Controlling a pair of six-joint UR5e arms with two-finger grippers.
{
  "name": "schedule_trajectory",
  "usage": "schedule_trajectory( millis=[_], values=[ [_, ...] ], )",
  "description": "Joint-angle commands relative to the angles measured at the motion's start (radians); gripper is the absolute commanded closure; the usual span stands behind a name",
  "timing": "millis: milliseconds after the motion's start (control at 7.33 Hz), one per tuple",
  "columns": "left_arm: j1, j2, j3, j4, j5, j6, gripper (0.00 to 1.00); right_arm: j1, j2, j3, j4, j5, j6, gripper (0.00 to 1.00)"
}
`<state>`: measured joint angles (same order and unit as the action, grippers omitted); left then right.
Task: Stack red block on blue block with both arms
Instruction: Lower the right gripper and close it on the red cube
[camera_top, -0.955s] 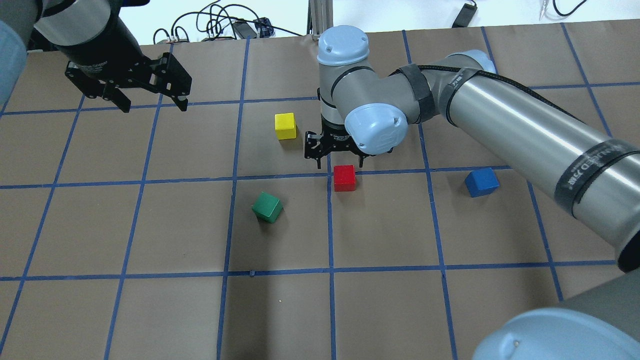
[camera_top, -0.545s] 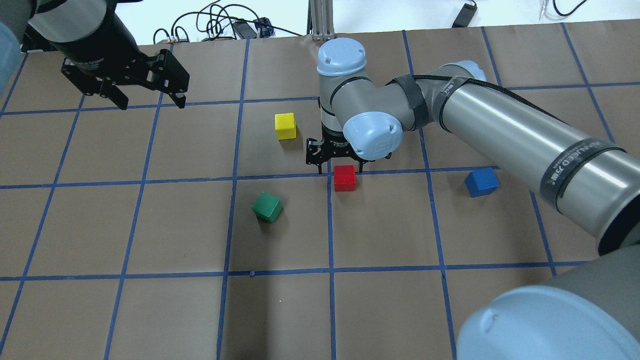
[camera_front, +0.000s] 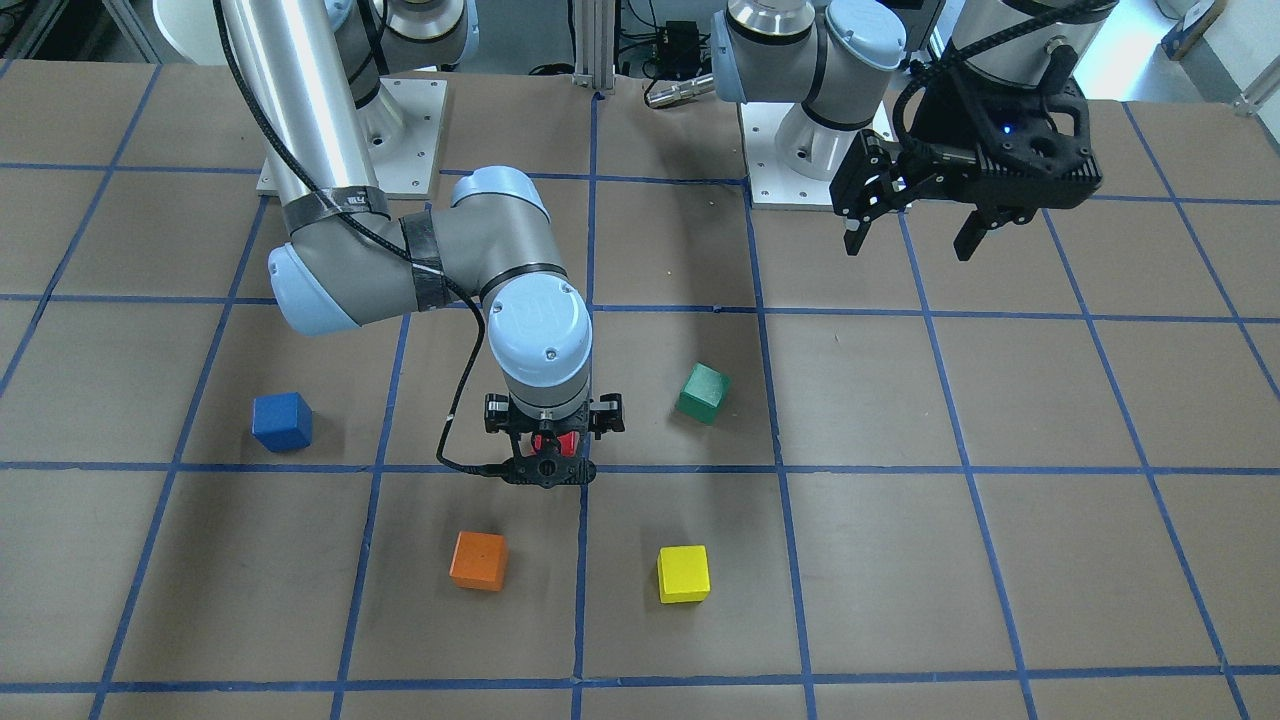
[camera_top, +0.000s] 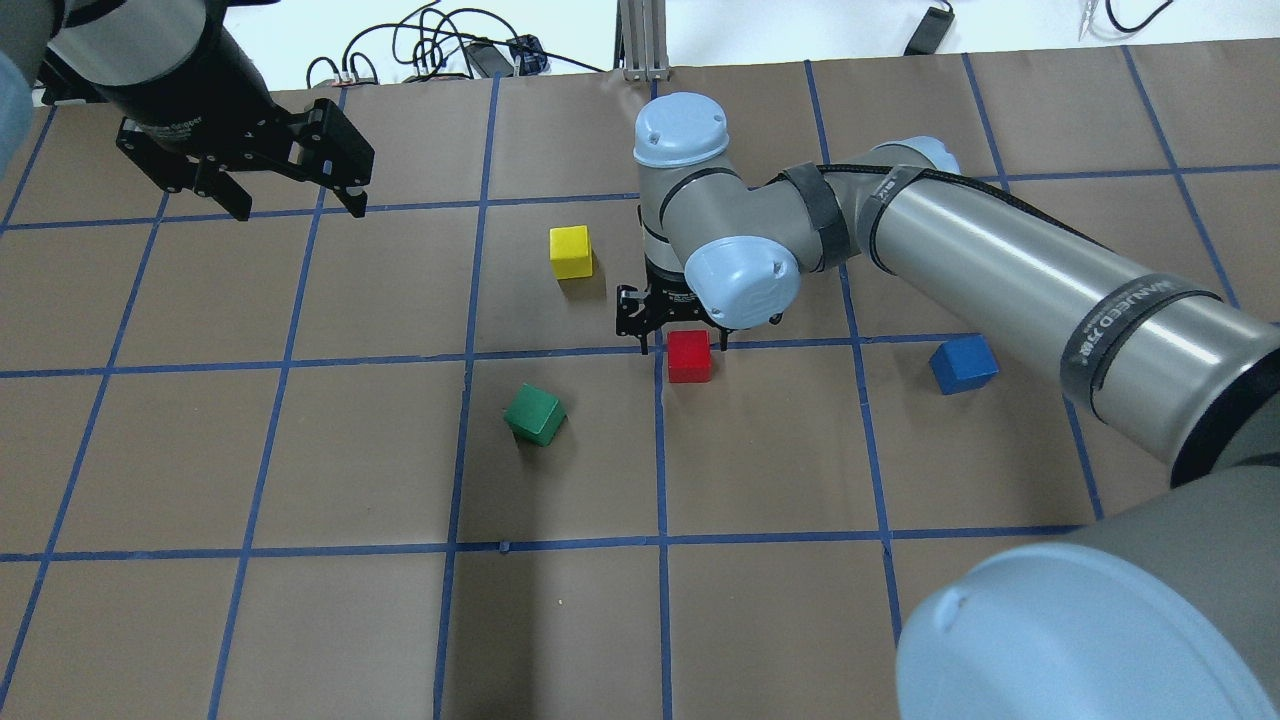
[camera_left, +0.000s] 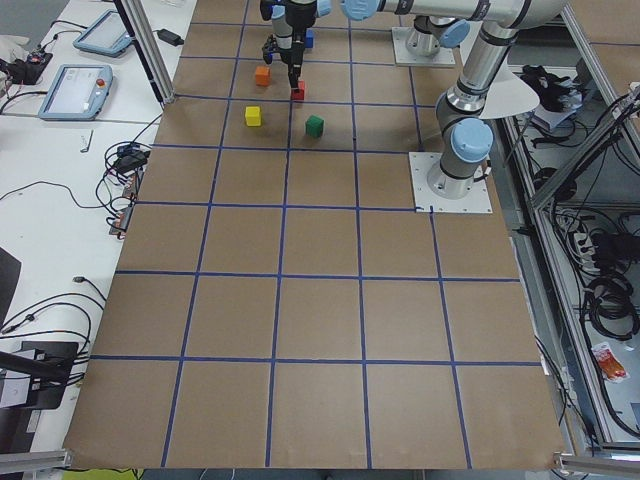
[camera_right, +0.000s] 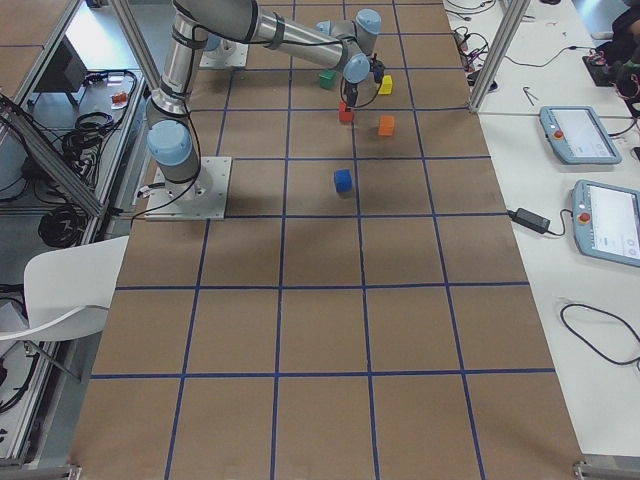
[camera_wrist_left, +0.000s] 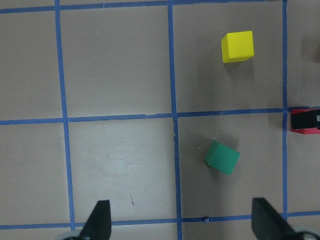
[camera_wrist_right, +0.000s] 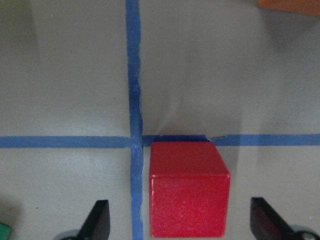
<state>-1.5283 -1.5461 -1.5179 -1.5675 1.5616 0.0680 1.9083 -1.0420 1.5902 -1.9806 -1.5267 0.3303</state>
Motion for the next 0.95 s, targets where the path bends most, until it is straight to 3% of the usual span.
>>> schedule_trajectory(
  millis=[0, 136, 409, 682, 818],
  values=[
    [0.005, 0.001, 0.002, 0.000, 0.000, 0.001, 0.00, 0.000, 0.011, 0.002, -0.003, -0.001, 0.003, 0.00],
    [0.007, 0.000, 0.007, 0.000, 0.002, 0.018, 0.00, -0.002, 0.017, 0.002, -0.003, -0.001, 0.003, 0.03],
    [0.007, 0.001, 0.007, 0.000, 0.002, 0.038, 0.00, 0.000, 0.026, 0.002, -0.015, 0.003, 0.001, 0.30],
    [0.007, 0.001, 0.007, 0.000, 0.002, 0.038, 0.00, -0.002, 0.027, -0.001, -0.015, 0.016, -0.007, 0.97],
    [0.007, 0.000, 0.008, 0.001, 0.000, 0.038, 0.00, -0.002, 0.025, -0.003, -0.014, 0.017, -0.004, 1.00]
  ],
)
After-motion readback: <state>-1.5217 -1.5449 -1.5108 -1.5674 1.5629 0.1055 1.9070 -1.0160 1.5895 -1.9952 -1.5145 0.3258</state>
